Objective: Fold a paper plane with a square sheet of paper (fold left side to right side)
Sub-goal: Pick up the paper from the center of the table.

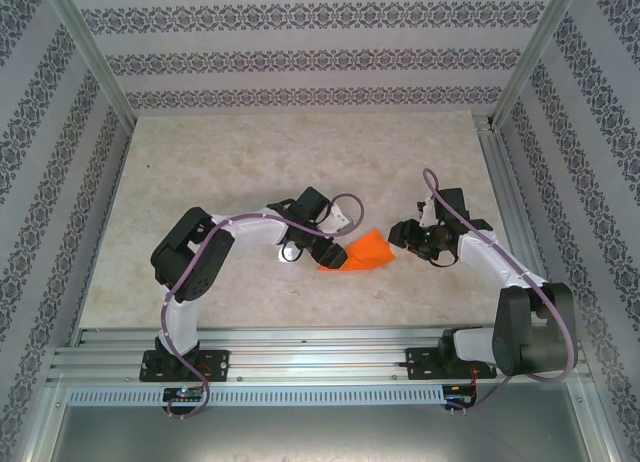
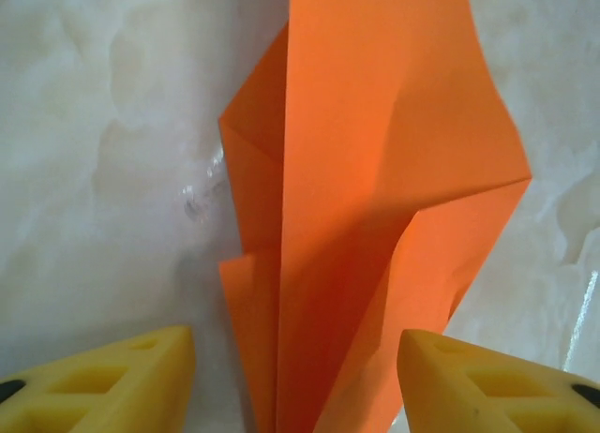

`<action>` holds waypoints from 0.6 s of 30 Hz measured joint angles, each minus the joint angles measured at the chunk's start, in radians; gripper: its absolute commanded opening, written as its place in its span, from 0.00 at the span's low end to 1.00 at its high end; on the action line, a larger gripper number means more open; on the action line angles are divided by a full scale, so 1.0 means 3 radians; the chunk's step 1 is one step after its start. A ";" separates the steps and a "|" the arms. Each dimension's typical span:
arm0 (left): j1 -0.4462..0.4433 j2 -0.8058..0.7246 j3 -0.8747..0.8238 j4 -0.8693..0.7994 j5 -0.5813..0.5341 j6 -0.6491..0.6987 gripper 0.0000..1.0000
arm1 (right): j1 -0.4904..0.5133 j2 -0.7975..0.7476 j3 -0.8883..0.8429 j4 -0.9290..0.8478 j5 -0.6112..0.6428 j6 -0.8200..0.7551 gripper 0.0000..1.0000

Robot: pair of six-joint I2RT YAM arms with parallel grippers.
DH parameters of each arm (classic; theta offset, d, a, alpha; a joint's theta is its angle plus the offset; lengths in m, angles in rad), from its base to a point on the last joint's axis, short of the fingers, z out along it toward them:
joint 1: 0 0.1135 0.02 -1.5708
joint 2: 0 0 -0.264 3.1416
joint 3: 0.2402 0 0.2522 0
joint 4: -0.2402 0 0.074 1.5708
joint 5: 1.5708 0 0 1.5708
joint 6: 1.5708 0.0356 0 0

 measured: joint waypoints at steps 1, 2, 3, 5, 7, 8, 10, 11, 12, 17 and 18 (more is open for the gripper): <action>-0.0004 0.0032 0.0043 0.0005 0.0019 -0.0008 0.46 | -0.0006 0.0000 0.0000 0.0001 -0.0009 0.0000 0.52; -0.0009 0.0062 0.0069 0.0009 0.0039 -0.0017 0.41 | -0.0006 0.0000 -0.0003 0.0003 -0.0011 -0.0001 0.52; -0.0010 0.0085 0.0076 0.0010 0.0060 -0.0039 0.35 | -0.0006 0.0000 -0.0005 0.0003 -0.0013 -0.0003 0.52; -0.0010 0.0132 0.0074 0.0010 0.0135 -0.0052 0.27 | -0.0006 0.0000 -0.0009 0.0000 -0.0015 -0.0009 0.52; -0.0010 0.0156 0.0071 0.0017 0.0215 -0.0071 0.19 | -0.0006 0.0000 -0.0009 0.0003 -0.0033 -0.0011 0.52; -0.0010 0.0159 0.0066 0.0029 0.0245 -0.0072 0.16 | -0.0006 0.0000 -0.0009 0.0001 -0.0039 -0.0013 0.52; -0.0009 0.0159 0.0052 0.0078 0.0322 -0.0095 0.09 | -0.0006 0.0000 -0.0009 0.0003 -0.0062 -0.0022 0.51; -0.0006 0.0159 0.0041 0.0109 0.0359 -0.0114 0.08 | -0.0006 0.0000 -0.0009 0.0003 -0.0078 -0.0022 0.51; 0.0006 0.0159 0.0024 0.0150 0.0403 -0.0134 0.06 | -0.0006 -0.0004 -0.0009 0.0004 -0.0093 -0.0022 0.51; 0.0088 0.0004 -0.0226 0.0356 0.0509 -0.0244 0.00 | -0.0006 -0.0122 -0.0008 0.0008 -0.0161 -0.0020 0.52; 0.0117 -0.0066 -0.0296 0.0389 0.0511 -0.0272 0.00 | -0.0006 -0.0145 -0.0008 0.0010 -0.0173 -0.0019 0.51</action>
